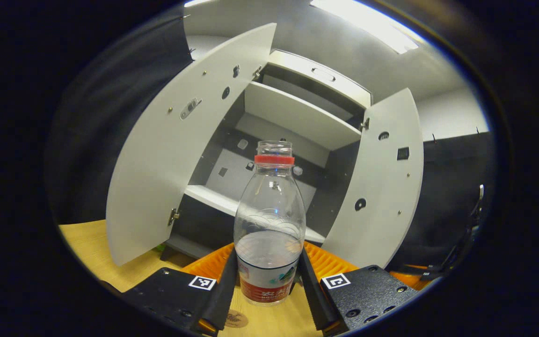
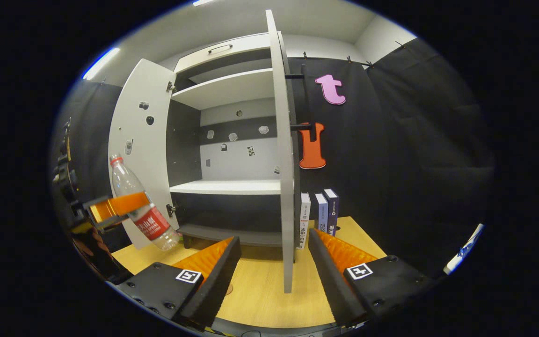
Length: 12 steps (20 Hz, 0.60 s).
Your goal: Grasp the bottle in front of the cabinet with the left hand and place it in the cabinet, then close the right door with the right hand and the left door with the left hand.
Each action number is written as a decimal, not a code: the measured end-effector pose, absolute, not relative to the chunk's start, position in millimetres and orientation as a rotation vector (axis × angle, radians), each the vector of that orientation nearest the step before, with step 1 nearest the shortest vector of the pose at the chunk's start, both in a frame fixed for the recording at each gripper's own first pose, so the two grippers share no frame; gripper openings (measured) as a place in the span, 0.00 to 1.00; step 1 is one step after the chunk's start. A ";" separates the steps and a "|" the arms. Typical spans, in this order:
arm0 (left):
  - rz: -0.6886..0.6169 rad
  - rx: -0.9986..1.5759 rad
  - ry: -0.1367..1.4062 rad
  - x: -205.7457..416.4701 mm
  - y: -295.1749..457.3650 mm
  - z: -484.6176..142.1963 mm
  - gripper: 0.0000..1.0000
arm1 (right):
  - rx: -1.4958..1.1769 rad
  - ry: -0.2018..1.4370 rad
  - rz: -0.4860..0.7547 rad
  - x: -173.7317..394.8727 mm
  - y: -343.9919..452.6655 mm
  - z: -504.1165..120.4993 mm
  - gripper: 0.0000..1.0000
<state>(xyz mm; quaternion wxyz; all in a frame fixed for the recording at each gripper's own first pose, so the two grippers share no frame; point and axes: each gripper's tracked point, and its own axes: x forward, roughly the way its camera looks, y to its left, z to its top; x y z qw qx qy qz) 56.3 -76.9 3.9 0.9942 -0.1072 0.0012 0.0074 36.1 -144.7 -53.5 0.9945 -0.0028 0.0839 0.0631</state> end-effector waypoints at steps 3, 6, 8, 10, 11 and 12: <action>0.050 -0.241 -0.062 51.8 -86.6 52.7 0.68 | -0.001 0.159 0.147 32.7 -174.4 -49.0 0.97; 0.059 -0.213 -0.123 61.6 -97.0 93.4 0.67 | 0.015 0.162 0.138 30.5 -198.4 -49.0 0.97; 0.048 -0.230 -0.139 81.3 -103.5 116.3 0.68 | 0.023 0.167 0.129 29.6 -210.5 -50.2 0.97; 0.019 -0.222 -0.157 107.9 -111.7 129.0 0.68 | 0.014 0.167 0.085 33.2 -227.0 -53.8 0.97; 0.010 -0.209 -0.156 120.9 -111.8 133.2 0.68 | 0.010 0.165 0.055 35.6 -235.0 -54.8 0.97; -0.001 -0.194 -0.147 136.4 -111.0 133.3 0.69 | 0.010 0.160 0.018 38.8 -241.0 -55.4 0.96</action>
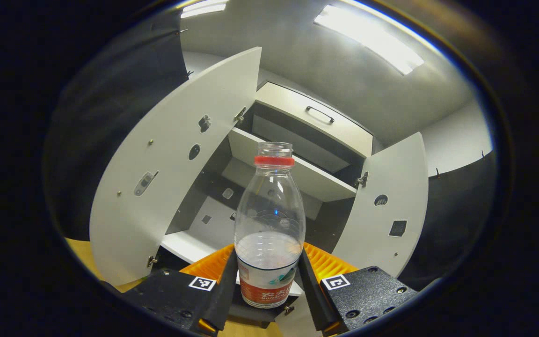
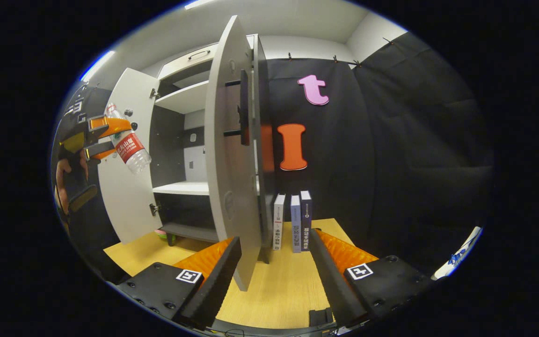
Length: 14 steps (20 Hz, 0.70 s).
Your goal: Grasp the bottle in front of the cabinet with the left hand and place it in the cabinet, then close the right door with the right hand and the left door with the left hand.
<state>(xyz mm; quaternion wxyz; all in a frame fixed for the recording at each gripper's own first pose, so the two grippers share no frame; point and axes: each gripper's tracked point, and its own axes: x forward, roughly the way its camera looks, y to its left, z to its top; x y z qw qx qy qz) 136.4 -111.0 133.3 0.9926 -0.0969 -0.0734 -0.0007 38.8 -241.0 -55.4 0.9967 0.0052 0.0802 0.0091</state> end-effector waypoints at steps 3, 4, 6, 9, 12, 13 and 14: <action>-0.034 -0.151 -0.078 192.2 -111.1 122.9 0.68 | 0.042 0.147 -0.087 44.8 -250.5 -54.6 0.96; -0.054 -0.130 -0.062 212.1 -112.1 117.3 0.68 | 0.048 0.138 -0.124 47.7 -253.7 -54.7 0.97; -0.082 -0.086 -0.030 254.0 -108.0 97.8 0.68 | 0.053 0.126 -0.208 53.6 -263.1 -58.3 0.97; -0.095 -0.033 0.035 315.9 -116.6 67.2 0.68 | 0.071 0.113 -0.305 56.2 -267.0 -60.3 0.97; -0.102 0.051 0.117 361.8 -121.3 33.0 0.68 | 0.054 0.103 -0.396 45.8 -273.0 -61.5 0.96; -0.103 0.109 0.177 373.6 -117.6 16.1 0.68 | 0.052 0.101 -0.430 40.5 -275.9 -61.2 0.96; -0.099 0.149 0.221 388.3 -120.1 0.8 0.68 | 0.057 0.100 -0.450 35.9 -276.4 -60.5 0.97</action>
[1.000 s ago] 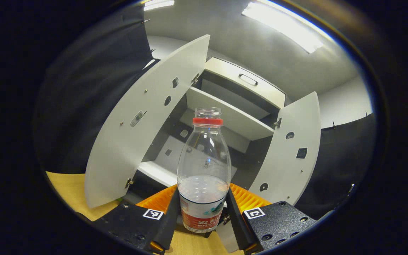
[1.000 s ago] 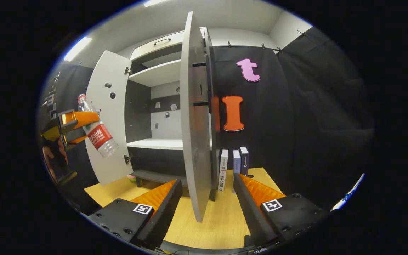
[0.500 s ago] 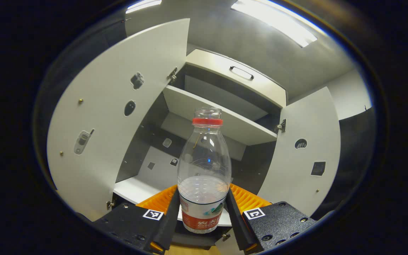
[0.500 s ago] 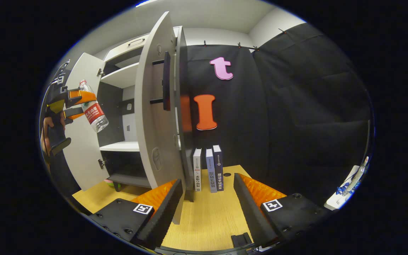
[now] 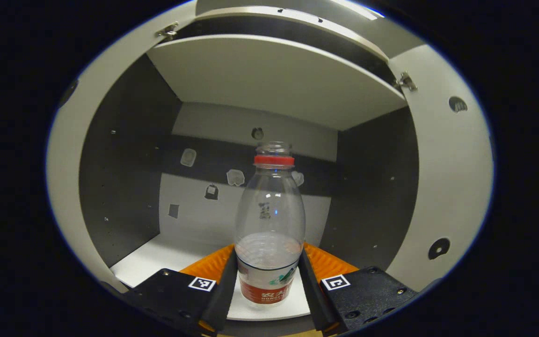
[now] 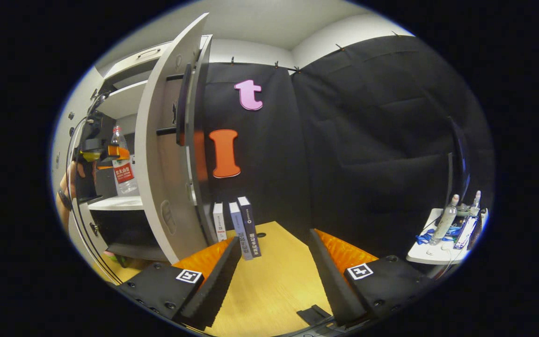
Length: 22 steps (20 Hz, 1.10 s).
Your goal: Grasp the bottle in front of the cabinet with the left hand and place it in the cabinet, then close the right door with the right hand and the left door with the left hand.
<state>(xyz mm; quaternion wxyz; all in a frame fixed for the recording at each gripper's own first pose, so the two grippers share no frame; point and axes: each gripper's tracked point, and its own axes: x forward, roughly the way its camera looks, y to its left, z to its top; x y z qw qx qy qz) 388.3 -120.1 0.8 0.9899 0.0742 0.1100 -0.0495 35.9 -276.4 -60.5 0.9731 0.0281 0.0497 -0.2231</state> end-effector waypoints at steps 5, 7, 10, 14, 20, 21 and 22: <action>-0.097 0.142 0.289 399.3 -121.1 -23.5 0.68 | 0.014 0.074 -0.572 12.8 -306.1 -57.7 0.96; -0.075 0.163 0.282 398.6 -116.5 -24.9 0.68 | 0.005 0.084 -0.602 3.5 -314.6 -60.4 0.97; -0.066 0.182 0.267 402.7 -113.7 -25.9 0.71 | 0.005 0.097 -0.631 -6.4 -321.8 -63.0 0.97; -0.049 0.153 0.250 404.3 -111.9 -29.7 0.79 | 0.018 0.114 -0.640 -10.4 -326.1 -68.7 0.97; -0.056 0.069 0.141 391.3 -109.2 1.9 0.95 | 0.025 0.128 -0.613 -6.0 -336.4 -68.3 0.97; -0.053 0.065 0.112 385.7 -108.1 12.0 0.95 | 0.025 0.131 -0.600 -3.6 -336.5 -68.3 0.97; -0.051 0.057 0.088 379.2 -107.9 20.5 0.95 | 0.024 0.132 -0.586 -2.0 -336.8 -67.6 0.97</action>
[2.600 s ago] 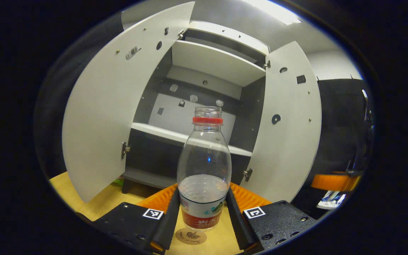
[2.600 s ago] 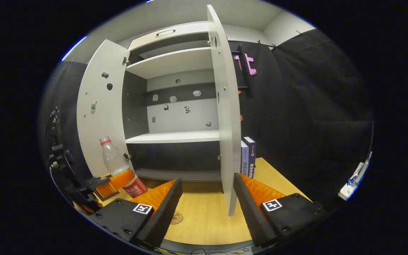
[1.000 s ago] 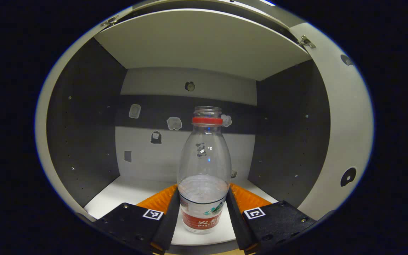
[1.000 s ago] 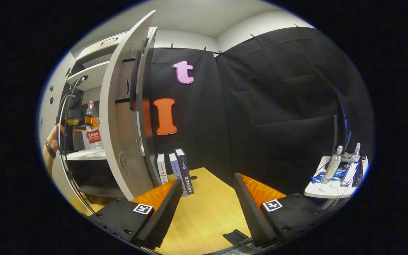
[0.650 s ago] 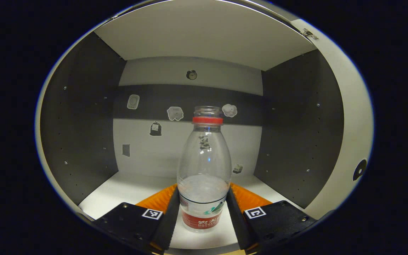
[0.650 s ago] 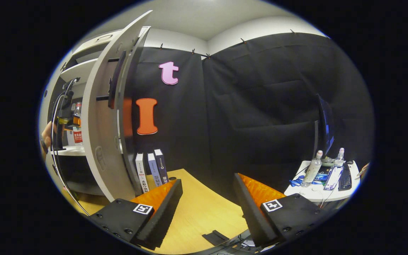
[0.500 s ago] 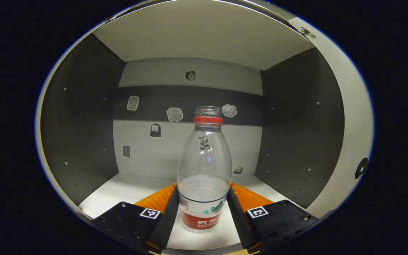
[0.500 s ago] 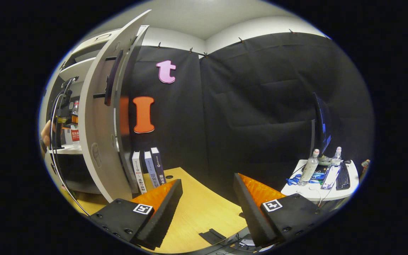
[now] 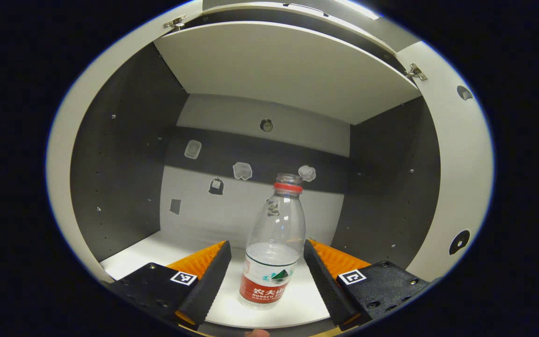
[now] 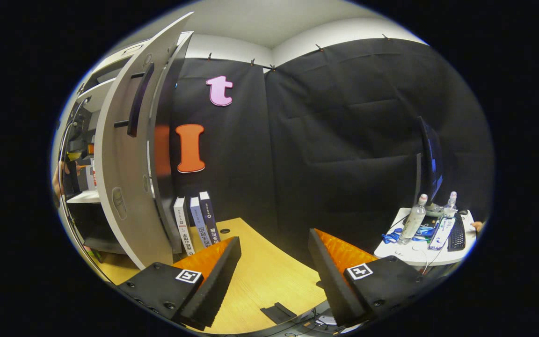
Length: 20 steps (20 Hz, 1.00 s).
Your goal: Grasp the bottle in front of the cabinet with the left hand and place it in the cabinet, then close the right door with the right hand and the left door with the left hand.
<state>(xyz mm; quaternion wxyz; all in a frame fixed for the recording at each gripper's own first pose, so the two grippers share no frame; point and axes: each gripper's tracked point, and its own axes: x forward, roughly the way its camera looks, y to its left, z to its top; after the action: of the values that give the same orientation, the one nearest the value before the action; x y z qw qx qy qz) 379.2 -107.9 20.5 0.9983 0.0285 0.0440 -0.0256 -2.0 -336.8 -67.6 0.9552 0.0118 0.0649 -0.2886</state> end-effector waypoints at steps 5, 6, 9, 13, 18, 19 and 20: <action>-0.062 0.033 0.001 321.5 -113.2 64.1 0.94 | 0.008 0.134 -0.446 14.2 -328.1 -60.9 0.97; -0.065 0.040 -0.021 306.2 -115.1 73.4 0.94 | 0.007 0.134 -0.409 22.9 -323.2 -57.5 0.97; -0.023 0.083 -0.128 254.1 -113.5 104.0 0.94 | 0.015 0.121 -0.301 41.3 -309.4 -51.2 0.96; 0.080 0.138 -0.190 174.7 -106.9 115.6 0.92 | 0.043 0.128 -0.169 54.6 -289.0 -51.3 0.97; 0.158 0.132 -0.117 95.0 -96.8 70.4 0.94 | 0.060 0.132 -0.048 58.7 -264.3 -49.2 0.97; 0.172 0.133 -0.108 82.6 -96.0 60.3 0.94 | 0.061 0.134 -0.032 57.8 -260.1 -49.4 0.97; 0.184 0.133 -0.096 71.4 -97.7 50.0 0.94 | 0.063 0.138 -0.019 57.1 -255.5 -49.4 0.97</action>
<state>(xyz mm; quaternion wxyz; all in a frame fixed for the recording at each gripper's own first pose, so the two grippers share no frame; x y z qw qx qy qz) 71.4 -97.7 50.0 0.9924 0.0664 -0.0480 0.0916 57.1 -255.5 -49.4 0.9971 0.0316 0.0688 -0.0094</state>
